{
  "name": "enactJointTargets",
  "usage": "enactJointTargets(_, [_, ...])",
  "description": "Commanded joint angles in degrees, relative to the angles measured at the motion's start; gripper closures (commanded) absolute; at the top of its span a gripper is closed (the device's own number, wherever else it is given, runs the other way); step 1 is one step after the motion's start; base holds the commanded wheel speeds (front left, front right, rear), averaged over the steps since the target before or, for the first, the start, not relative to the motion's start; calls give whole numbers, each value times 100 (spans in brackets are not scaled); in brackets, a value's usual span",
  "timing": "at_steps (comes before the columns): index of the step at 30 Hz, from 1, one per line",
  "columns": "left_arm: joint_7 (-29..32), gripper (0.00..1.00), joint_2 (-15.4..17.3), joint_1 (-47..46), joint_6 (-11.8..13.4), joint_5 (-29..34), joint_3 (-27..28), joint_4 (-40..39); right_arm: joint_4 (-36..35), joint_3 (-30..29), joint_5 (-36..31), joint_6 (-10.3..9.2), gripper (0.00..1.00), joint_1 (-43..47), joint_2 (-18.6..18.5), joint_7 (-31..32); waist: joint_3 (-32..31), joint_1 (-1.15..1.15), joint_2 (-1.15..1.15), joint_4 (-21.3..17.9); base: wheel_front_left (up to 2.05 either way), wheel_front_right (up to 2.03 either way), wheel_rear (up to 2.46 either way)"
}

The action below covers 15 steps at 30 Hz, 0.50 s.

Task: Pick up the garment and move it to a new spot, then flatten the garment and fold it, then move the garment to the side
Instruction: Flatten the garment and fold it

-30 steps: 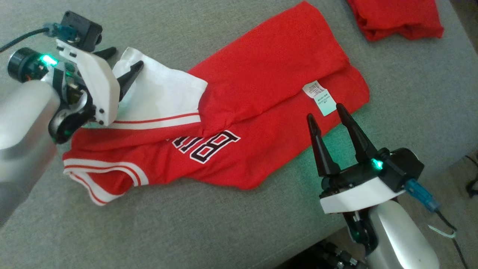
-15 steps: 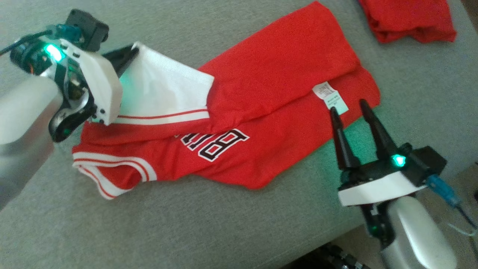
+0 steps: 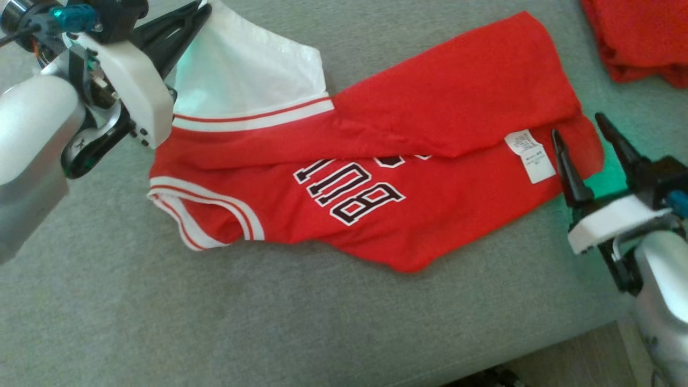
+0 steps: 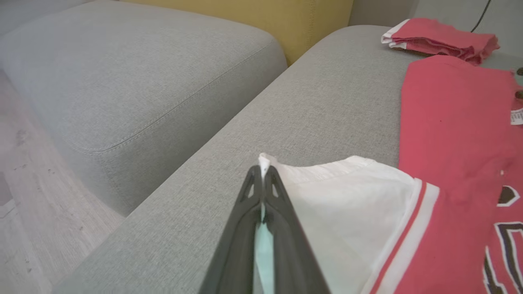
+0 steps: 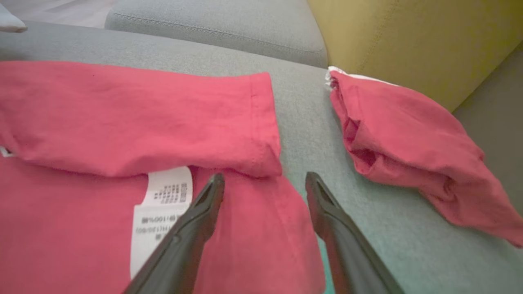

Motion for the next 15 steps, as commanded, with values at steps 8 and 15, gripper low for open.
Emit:
enactJointTargets(8, [-156,100,127,-467,10,69,192,-152,481,301,-280,39,5,-453,-188,2,106,0,0,222,0,0,0])
enactJointTargets(15, [-187,100,167,-459,10,60,152,-126,682,363,-359,39,82,-536,-123,-23,58,0,0,252,0,0,0])
